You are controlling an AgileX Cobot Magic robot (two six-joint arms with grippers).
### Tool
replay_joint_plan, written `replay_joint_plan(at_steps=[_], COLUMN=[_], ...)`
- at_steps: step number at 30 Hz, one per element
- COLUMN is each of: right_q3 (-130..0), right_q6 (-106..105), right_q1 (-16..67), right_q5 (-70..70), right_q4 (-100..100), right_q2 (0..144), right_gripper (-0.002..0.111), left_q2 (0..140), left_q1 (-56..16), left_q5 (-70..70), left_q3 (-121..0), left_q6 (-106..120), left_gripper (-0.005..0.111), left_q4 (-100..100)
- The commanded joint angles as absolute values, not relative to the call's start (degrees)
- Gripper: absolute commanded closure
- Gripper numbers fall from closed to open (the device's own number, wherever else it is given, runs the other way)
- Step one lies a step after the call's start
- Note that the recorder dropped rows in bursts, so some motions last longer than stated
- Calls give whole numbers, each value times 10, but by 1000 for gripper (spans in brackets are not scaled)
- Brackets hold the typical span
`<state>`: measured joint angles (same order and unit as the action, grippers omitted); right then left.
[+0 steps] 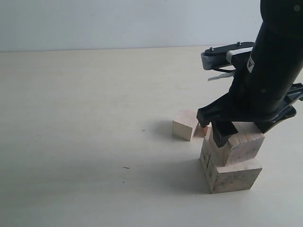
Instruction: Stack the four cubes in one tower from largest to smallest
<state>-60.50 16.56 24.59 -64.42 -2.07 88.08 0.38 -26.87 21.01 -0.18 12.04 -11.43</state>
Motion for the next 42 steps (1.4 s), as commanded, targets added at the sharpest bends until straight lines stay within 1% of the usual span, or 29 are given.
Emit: replay_joint_plan(at_steps=[1, 6, 8, 33, 35, 39, 42], right_q3=[-604, -604, -604, -604, -604, -604, -604], right_q6=[156, 156, 156, 224, 224, 224, 222], right_q1=[247, 247, 247, 247, 247, 247, 247], right_q5=[-635, -638, -640, -651, -648, -647, -630], right_q4=[0, 0, 0, 14, 14, 15, 12], right_q2=[881, 881, 881, 876, 876, 876, 870], right_gripper=[38, 53, 56, 55, 51, 34, 30], left_q2=[0, 0, 0, 0, 0, 0, 0], left_q1=[-266, -266, -266, -266, -266, -266, -266], left_q5=[207, 207, 207, 207, 207, 207, 207], left_q3=[0, 0, 0, 0, 0, 0, 0], left_q6=[121, 121, 121, 121, 121, 121, 121], left_gripper=[107, 107, 107, 107, 107, 107, 107], left_q4=[-113, -113, -113, -113, -113, -113, -113])
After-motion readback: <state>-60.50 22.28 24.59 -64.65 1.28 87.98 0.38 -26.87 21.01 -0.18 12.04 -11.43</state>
